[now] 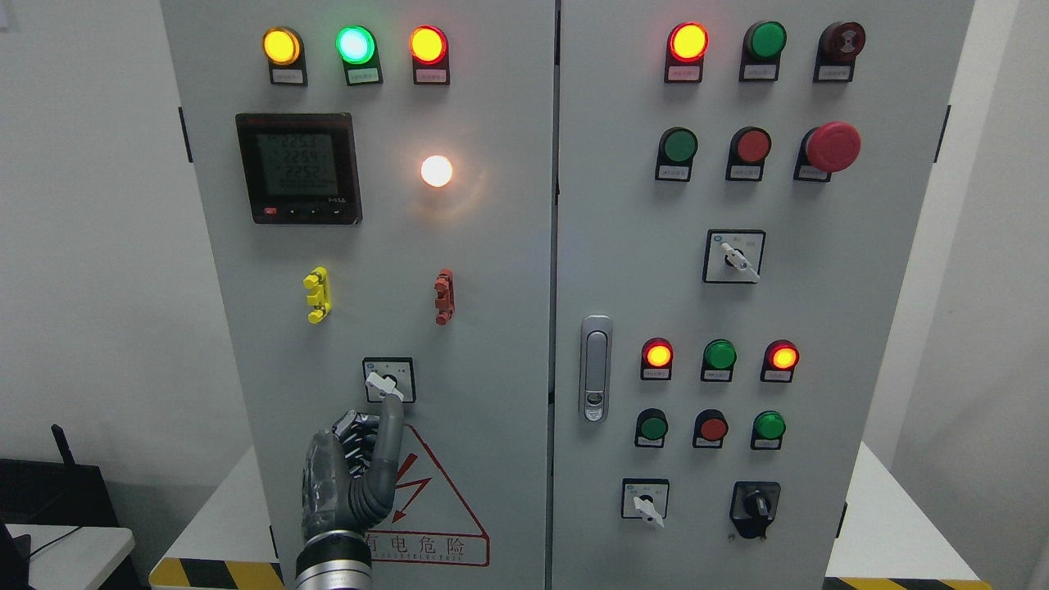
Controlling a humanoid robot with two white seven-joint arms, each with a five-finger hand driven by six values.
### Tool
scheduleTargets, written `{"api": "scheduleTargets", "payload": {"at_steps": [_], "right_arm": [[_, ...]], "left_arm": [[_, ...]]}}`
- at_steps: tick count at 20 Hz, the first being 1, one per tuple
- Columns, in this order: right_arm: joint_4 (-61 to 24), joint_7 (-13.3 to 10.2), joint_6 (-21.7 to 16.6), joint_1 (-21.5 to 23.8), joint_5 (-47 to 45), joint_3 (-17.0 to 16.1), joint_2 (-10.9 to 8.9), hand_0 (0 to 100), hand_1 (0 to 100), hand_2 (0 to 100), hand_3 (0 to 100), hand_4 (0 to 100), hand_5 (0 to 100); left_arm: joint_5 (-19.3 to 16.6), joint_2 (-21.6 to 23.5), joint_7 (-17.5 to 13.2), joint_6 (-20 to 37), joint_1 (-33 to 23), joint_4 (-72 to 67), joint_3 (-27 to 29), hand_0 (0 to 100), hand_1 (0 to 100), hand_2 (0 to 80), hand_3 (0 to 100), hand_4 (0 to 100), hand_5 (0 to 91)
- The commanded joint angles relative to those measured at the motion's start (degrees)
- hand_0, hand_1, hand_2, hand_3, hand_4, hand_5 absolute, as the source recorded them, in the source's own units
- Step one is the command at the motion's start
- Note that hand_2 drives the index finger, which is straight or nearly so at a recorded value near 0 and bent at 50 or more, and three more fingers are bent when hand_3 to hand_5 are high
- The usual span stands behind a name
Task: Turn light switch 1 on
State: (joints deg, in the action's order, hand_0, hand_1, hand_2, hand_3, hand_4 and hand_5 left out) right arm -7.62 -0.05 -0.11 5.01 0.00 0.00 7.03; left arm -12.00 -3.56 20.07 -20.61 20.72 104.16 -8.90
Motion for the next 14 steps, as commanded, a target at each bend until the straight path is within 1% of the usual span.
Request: {"api": "scheduleTargets", "payload": {"at_steps": [1, 2, 3, 4, 5, 6, 7, 8, 9, 10, 11, 12, 13, 14], "right_arm": [[-0.03, -0.03, 0.02, 0.00, -1.49, 1.14, 0.00, 12, 39, 0, 0, 0, 0], [-0.03, -0.03, 0.02, 0.00, -1.49, 1.14, 0.00, 12, 39, 0, 0, 0, 0], [0.06, -0.03, 0.02, 0.00, -1.49, 1.14, 0.00, 12, 39, 0, 0, 0, 0], [-0.03, -0.03, 0.02, 0.00, -1.49, 1.14, 0.00, 12, 39, 0, 0, 0, 0], [-0.03, -0.03, 0.02, 0.00, -1.49, 1.14, 0.00, 12, 39, 0, 0, 0, 0], [-0.03, -0.03, 0.02, 0.00, -1.49, 1.14, 0.00, 12, 39, 0, 0, 0, 0], [-0.03, -0.03, 0.02, 0.00, -1.49, 1.14, 0.00, 12, 39, 0, 0, 0, 0], [-0.03, -0.03, 0.02, 0.00, -1.49, 1.14, 0.00, 12, 39, 0, 0, 0, 0], [0.06, -0.03, 0.02, 0.00, -1.49, 1.14, 0.00, 12, 39, 0, 0, 0, 0], [-0.03, -0.03, 0.02, 0.00, -1.49, 1.14, 0.00, 12, 39, 0, 0, 0, 0], [0.06, -0.03, 0.02, 0.00, -1.49, 1.14, 0.00, 12, 39, 0, 0, 0, 0], [-0.03, -0.03, 0.02, 0.00, -1.49, 1.14, 0.00, 12, 39, 0, 0, 0, 0], [-0.03, -0.03, 0.02, 0.00, -1.49, 1.14, 0.00, 12, 39, 0, 0, 0, 0], [-0.03, -0.03, 0.02, 0.00, -1.49, 1.14, 0.00, 12, 39, 0, 0, 0, 0]], "left_arm": [[-0.22, 3.47, -3.36, 6.87, -6.99, 2.54, 6.17, 14, 23, 59.0, 86, 88, 60.6], [-0.22, 4.00, -4.76, 9.86, -8.57, 2.45, 7.40, 13, 23, 57.3, 85, 86, 55.2], [-0.22, 4.09, -5.91, 12.93, -10.07, 2.45, 8.89, 13, 23, 56.4, 84, 86, 54.2], [-0.22, 4.09, -6.79, 15.92, -11.82, 2.36, 10.30, 11, 21, 49.3, 79, 82, 48.3], [-0.22, 4.09, -7.75, 18.56, -13.93, 2.36, 11.79, 8, 19, 38.8, 73, 77, 42.8], [-0.22, 4.09, -9.33, 20.76, -16.30, 2.27, 13.63, 7, 19, 37.9, 71, 74, 40.7], [-0.22, 4.09, -11.52, 22.70, -19.02, 2.19, 15.65, 6, 18, 30.1, 62, 65, 31.4], [-0.05, 4.09, -13.72, 24.55, -21.92, 1.92, 17.67, 5, 16, 21.0, 51, 55, 23.7], [0.13, 4.09, -15.39, 26.13, -24.56, 1.40, 19.61, 4, 15, 16.0, 44, 49, 20.8], [0.22, 4.18, -16.45, 27.10, -26.59, -0.17, 21.54, 2, 10, 8.4, 34, 41, 17.5], [0.31, 4.18, -17.51, 28.07, -28.26, -2.36, 24.00, 1, 7, 3.8, 29, 34, 17.0], [0.31, 4.18, -19.00, 29.39, -29.58, -4.91, 26.89, 1, 6, 3.3, 28, 34, 16.7], [0.31, 4.09, -20.58, 30.79, -31.42, -7.54, 29.62, 3, 4, 1.9, 25, 30, 15.4], [0.31, 4.18, -21.55, 31.68, -32.92, -10.27, 32.26, 4, 3, 1.0, 24, 28, 14.1]]}}
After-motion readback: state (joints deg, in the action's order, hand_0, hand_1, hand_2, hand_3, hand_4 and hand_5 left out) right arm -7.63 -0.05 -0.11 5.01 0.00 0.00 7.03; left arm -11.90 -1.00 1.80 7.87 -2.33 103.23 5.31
